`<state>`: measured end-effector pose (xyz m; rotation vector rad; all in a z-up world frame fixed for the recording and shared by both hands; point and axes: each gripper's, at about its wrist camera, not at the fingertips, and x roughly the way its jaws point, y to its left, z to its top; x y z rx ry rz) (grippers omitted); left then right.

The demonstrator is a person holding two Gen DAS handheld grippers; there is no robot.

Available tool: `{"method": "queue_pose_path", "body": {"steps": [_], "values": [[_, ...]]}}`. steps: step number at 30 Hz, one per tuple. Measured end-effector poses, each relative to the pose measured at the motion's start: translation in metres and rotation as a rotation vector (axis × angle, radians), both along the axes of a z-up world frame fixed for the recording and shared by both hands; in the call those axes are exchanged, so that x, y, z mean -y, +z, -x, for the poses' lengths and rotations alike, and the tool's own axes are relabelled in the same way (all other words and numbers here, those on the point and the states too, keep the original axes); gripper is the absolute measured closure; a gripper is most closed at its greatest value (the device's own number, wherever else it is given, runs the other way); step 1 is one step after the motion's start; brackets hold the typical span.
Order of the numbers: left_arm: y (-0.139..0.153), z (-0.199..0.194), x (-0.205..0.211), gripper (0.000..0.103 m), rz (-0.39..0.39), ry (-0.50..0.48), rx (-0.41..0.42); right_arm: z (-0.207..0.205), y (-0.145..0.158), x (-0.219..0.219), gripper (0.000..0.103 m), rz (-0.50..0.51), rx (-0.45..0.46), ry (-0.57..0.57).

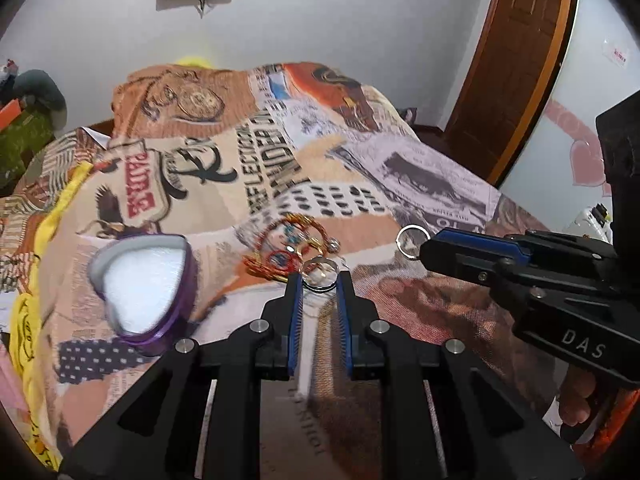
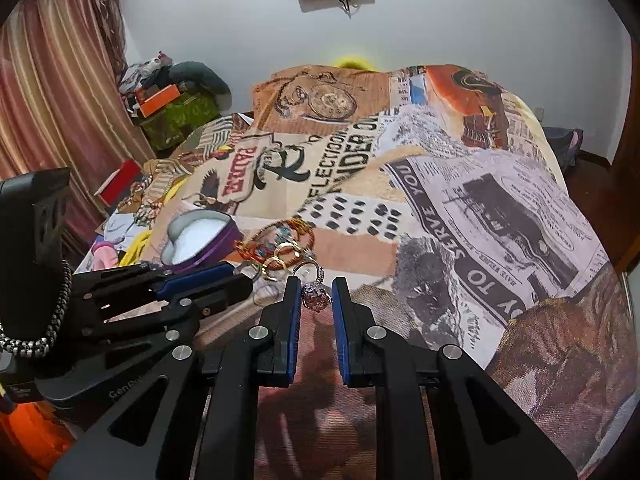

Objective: Organize jewelry
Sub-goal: 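Carry the silver ring to the heart tin and open the left gripper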

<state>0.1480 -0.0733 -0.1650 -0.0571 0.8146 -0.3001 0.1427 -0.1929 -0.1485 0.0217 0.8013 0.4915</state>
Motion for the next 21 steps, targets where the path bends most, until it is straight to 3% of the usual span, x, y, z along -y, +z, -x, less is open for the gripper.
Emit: {"method": "queue_pose_path", "body": {"steps": [13,21], "values": [[0.038,0.014,-0.056,0.087,0.016,0.105,0.118,0.005,0.032,-0.050,0.089,-0.024,0.083,0.063],[0.047,0.015,-0.101,0.087,0.018,0.180,0.159,-0.004,0.038,-0.086,0.089,-0.034,0.100,0.113]]}}
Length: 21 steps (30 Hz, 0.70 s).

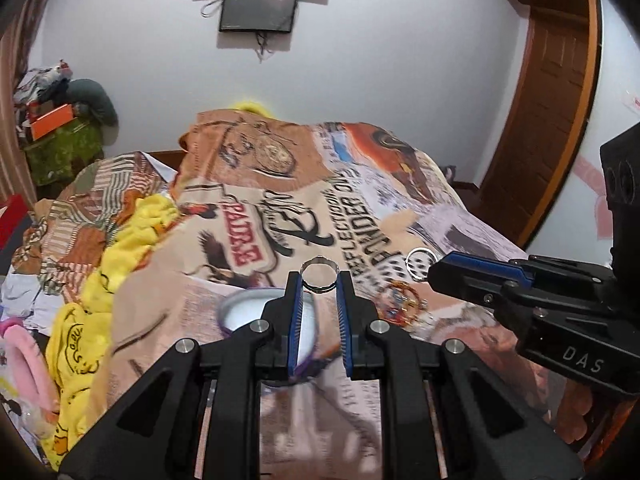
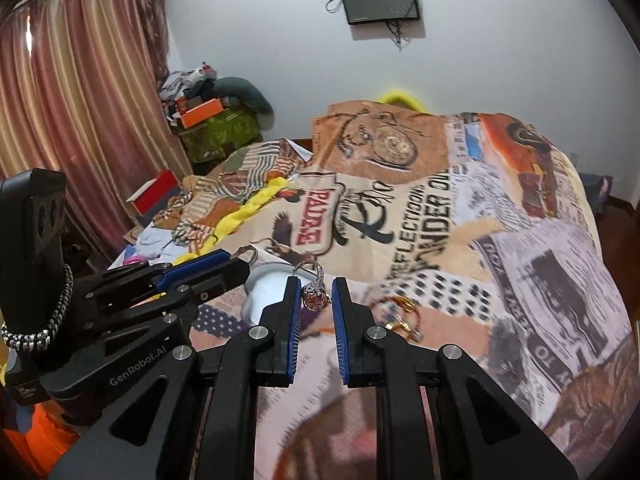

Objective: Organize jewelry
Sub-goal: 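Carry the silver ring to the heart tin and open the left gripper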

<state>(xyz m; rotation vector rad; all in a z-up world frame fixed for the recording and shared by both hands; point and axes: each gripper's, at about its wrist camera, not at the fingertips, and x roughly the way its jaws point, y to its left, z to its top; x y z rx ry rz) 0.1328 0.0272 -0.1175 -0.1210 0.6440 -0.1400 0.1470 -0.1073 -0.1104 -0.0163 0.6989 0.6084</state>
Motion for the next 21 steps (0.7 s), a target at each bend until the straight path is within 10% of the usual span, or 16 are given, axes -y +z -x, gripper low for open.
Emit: {"method": "queue_pose_path", "body": {"steps": [21], "values": [[-0.070,-0.047,-0.053,0.087,0.066,0.011,-0.171,-0.057,-0.051,-0.071,0.089,0.130,-0.186,0.109]]}}
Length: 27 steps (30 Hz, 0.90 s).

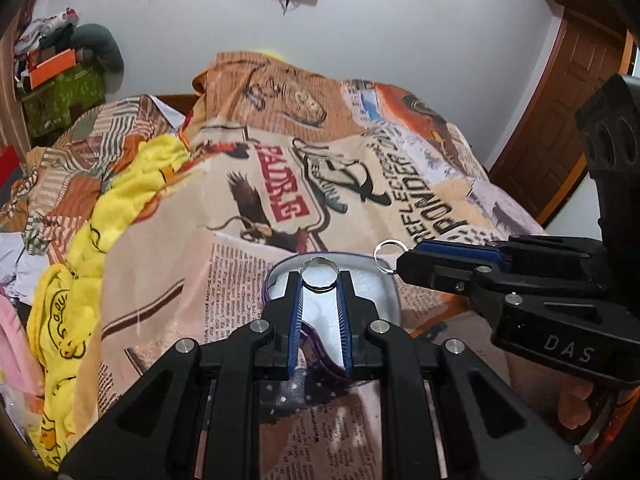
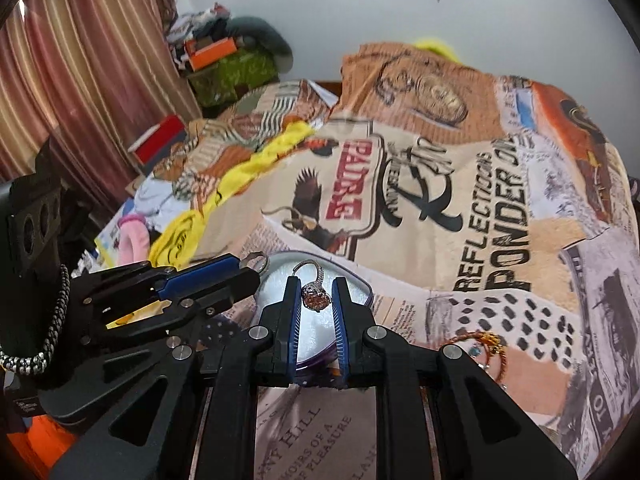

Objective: Organize jewelry
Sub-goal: 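Carry the silver ring to the heart tin and open the left gripper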

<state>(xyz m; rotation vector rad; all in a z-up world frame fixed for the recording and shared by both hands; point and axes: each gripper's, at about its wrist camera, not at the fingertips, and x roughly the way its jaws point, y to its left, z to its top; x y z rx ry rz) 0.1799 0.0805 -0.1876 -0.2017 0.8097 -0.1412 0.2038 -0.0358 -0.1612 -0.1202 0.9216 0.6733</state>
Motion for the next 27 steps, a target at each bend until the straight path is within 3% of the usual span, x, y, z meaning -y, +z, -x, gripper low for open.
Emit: {"method": "queue_pose_path", "body": {"steps": [8,24,27], "values": [[-0.015,-0.008,0.000,0.087,0.002,-0.004,-0.031,-0.004,-0.014,-0.004,0.089,0.031,-0.035,0.006],[-0.008,-0.005,-0.005,0.087,0.001,0.011,-0.024,-0.008,-0.018,-0.006,0.088,0.057,-0.053,-0.005],[-0.002,-0.001,-0.006,0.087,-0.004,0.020,-0.010,-0.007,-0.013,-0.002,0.080,0.048,-0.052,-0.012]]}}
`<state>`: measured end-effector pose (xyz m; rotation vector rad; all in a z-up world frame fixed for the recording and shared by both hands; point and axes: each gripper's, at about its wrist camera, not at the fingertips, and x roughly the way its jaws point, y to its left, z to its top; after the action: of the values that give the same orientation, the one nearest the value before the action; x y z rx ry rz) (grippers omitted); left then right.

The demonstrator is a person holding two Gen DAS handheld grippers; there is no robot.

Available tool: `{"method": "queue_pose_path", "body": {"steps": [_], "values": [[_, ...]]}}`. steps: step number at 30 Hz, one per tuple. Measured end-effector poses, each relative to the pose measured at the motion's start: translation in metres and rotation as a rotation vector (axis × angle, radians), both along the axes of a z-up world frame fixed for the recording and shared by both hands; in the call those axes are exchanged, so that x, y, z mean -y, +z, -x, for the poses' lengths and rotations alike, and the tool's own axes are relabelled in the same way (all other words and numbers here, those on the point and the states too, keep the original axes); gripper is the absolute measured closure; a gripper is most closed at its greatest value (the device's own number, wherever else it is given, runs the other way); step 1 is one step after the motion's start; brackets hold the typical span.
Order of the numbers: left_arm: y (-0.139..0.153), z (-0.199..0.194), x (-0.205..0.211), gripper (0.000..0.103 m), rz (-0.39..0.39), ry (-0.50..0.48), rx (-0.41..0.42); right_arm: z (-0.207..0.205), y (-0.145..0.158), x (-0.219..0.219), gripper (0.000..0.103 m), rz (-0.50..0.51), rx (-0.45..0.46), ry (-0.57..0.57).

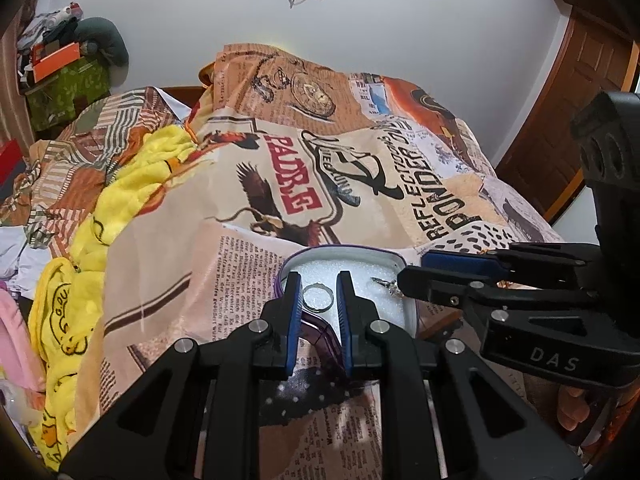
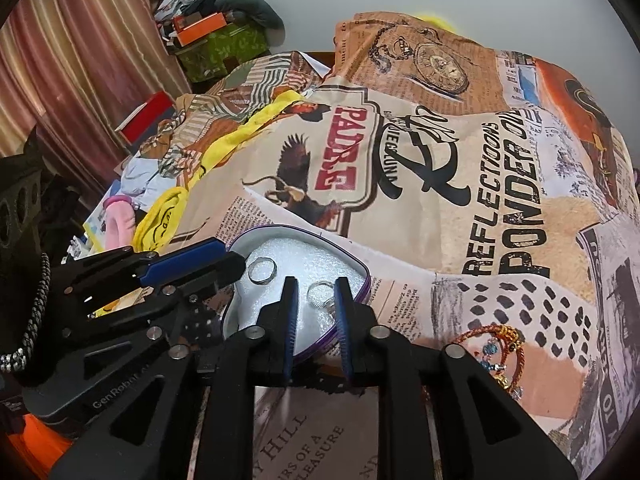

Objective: Organize jewelry
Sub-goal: 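Carry the silver ring to the heart tin and open the left gripper, then move the left gripper back to the pile and grasp a gold ring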

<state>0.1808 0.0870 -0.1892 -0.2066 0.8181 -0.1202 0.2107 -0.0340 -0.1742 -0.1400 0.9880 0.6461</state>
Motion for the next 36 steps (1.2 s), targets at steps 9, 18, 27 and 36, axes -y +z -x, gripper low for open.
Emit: {"method": "queue_pose_path", "body": {"steps": [9,18,27,36], "values": [[0.028,0.018,0.005,0.086,-0.076,0.028,0.065,0.018,0.027,0.015,0.069,-0.010,0.107,-0.032],[0.050,0.030,0.021,0.075,-0.085,0.031,0.112,0.033,0.057,0.050,0.069,-0.028,0.204,-0.087],[0.061,0.028,0.056,0.066,-0.095,-0.009,0.133,0.040,0.067,0.093,0.069,-0.024,0.254,-0.155],[0.042,0.011,0.104,0.066,-0.111,-0.108,0.076,0.034,0.052,0.140,0.069,-0.019,0.218,-0.224]]}}
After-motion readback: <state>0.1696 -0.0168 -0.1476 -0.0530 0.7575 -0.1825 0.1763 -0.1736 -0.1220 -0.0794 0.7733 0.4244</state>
